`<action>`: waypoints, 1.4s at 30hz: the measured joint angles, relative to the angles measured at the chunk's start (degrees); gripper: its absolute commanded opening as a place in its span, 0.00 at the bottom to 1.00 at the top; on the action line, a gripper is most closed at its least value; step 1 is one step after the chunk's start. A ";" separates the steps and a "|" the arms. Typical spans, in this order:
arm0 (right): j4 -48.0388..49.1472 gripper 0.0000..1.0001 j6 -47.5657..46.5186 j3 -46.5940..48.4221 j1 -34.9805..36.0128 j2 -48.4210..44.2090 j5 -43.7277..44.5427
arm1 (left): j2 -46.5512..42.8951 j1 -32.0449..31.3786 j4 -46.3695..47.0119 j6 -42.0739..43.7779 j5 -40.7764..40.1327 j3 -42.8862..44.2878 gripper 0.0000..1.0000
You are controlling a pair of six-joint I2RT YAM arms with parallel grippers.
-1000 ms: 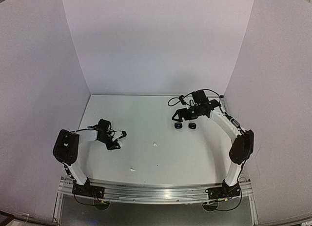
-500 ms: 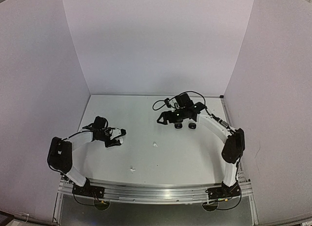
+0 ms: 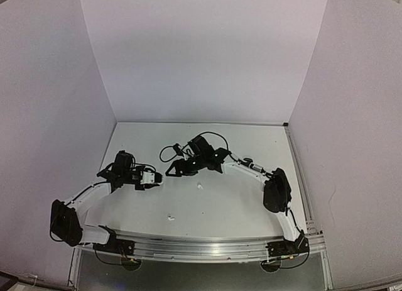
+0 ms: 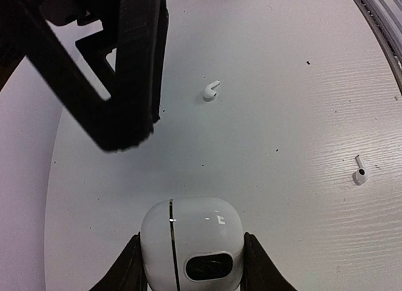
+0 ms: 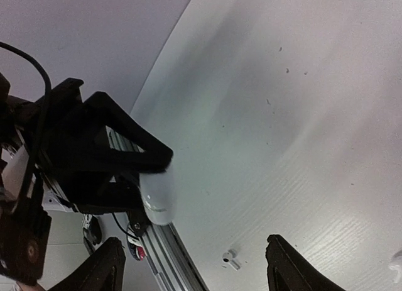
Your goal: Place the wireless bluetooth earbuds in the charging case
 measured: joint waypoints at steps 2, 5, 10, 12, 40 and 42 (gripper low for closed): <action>1.41 0.61 1.13 1.23 0.96 1.26 -0.39 | -0.18 -0.52 0.01 0.02 -0.03 0.00 0.00; 3.08 0.57 2.68 3.30 1.75 3.47 -0.93 | -0.51 -1.16 0.09 -0.05 -0.08 0.00 0.00; 4.71 0.45 4.39 4.89 2.21 6.59 -2.58 | -0.73 -1.60 -0.03 -0.20 -0.95 -0.11 0.00; 5.06 0.41 5.12 5.87 2.37 7.50 -3.61 | -0.73 -1.62 -0.02 -0.34 -1.46 -0.37 0.00; 6.33 0.00 2.74 6.83 3.03 9.38 -8.87 | -0.89 -2.10 1.79 -10.05 -2.32 -0.40 1.00; 5.94 0.00 -0.94 3.73 2.59 6.62 -7.85 | -1.26 -1.10 0.61 -14.66 0.19 -0.04 1.00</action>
